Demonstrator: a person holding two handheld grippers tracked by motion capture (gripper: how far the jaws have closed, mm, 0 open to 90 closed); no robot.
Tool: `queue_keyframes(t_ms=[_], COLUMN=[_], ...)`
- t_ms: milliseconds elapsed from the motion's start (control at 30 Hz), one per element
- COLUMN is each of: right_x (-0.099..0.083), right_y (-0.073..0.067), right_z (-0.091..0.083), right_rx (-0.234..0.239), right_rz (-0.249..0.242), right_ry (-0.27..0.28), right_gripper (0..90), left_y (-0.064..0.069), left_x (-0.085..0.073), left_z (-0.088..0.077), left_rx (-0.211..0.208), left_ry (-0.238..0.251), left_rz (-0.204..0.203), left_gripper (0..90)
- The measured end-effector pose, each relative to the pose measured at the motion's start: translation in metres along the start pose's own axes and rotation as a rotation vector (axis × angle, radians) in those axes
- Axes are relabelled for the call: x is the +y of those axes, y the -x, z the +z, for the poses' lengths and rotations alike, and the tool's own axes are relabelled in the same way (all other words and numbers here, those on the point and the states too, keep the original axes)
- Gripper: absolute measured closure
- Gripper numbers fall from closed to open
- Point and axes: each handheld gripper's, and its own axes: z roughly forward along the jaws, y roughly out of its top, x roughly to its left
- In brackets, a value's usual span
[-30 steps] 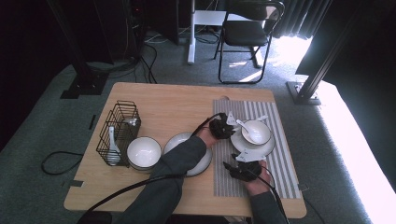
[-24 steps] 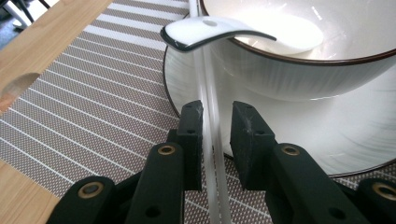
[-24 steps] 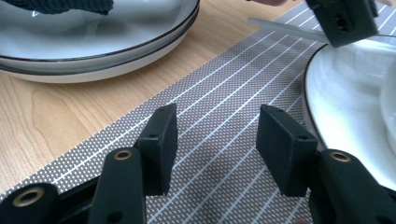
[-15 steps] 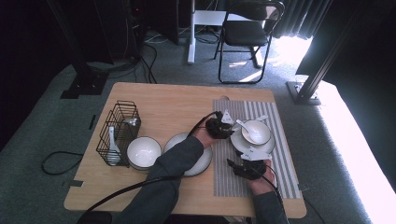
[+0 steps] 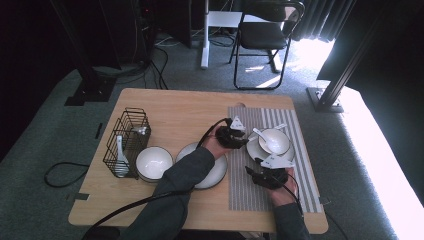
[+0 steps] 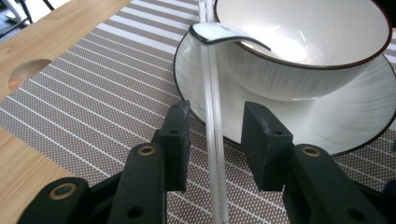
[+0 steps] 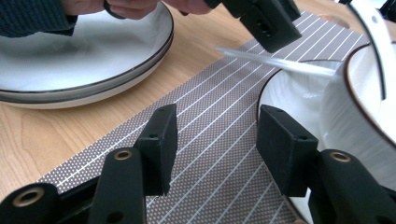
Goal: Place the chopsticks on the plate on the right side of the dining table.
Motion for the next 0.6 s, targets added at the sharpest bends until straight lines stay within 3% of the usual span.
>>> queue_keyframes(t_ms=[133,600], right_x=[0.004,0.016], right_y=[0.003,0.024], right_z=[-0.001,-0.010], right_rx=[-0.006,-0.053], right_rz=[-0.001,0.000], right_ry=[0.009,0.027], right_gripper=[47.8,48.0], left_y=[0.000,-0.002], left_x=[0.000,-0.003], left_z=[-0.003,-0.004], left_rx=[0.006,0.015], left_ry=[0.017,0.003], left_rz=[-0.008,-0.011], left_gripper=[62.4,61.6])
